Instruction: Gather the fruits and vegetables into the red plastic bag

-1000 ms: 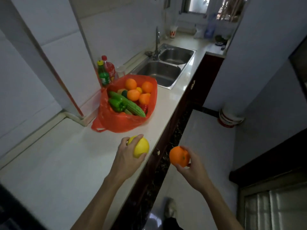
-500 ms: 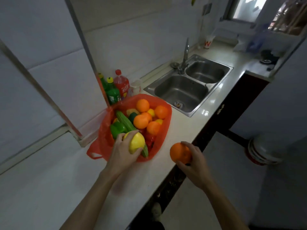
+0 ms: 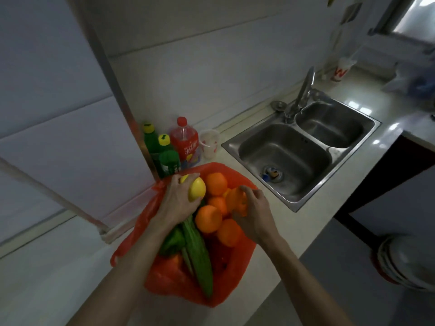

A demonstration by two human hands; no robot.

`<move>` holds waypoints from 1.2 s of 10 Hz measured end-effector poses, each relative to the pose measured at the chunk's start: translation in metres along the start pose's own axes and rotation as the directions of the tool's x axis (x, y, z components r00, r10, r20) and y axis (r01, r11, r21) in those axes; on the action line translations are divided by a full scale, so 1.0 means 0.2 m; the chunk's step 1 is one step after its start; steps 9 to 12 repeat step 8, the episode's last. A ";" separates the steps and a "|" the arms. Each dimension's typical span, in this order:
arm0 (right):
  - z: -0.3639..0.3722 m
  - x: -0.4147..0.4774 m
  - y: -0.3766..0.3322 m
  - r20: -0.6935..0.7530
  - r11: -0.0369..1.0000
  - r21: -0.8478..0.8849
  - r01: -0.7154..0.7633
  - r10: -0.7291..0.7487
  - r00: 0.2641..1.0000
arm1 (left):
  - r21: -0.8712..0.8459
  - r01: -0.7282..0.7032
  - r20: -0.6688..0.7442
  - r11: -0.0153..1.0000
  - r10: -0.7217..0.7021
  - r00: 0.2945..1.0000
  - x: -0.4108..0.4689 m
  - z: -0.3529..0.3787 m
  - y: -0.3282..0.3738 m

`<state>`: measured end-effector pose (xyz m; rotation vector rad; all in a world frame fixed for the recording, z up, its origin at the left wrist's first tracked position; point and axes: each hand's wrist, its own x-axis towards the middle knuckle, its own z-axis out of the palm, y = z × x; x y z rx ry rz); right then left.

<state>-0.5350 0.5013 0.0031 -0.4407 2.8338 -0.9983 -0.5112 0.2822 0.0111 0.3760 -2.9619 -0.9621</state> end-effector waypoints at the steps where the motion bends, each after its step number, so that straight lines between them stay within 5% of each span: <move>1: 0.06 0.07 0.04 0.087 0.999 -0.036 -0.022 0.026 0.996 | 0.035 -0.003 0.055 0.999 0.001 0.999 0.07 0.05 -0.03; 5: 0.03 0.04 0.04 0.196 0.981 -0.180 0.077 -0.041 0.980 | 0.012 0.057 0.024 0.998 -0.058 0.998 0.04 0.04 -0.01; 8: -0.25 -0.38 0.26 0.107 0.954 0.060 0.294 -0.299 0.948 | -0.067 0.129 -0.272 0.989 -0.142 0.952 -0.63 0.09 0.22; 12: -0.25 -0.38 0.26 0.107 0.954 0.060 0.294 -0.299 0.948 | -0.067 0.129 -0.272 0.989 -0.142 0.952 -0.63 0.09 0.22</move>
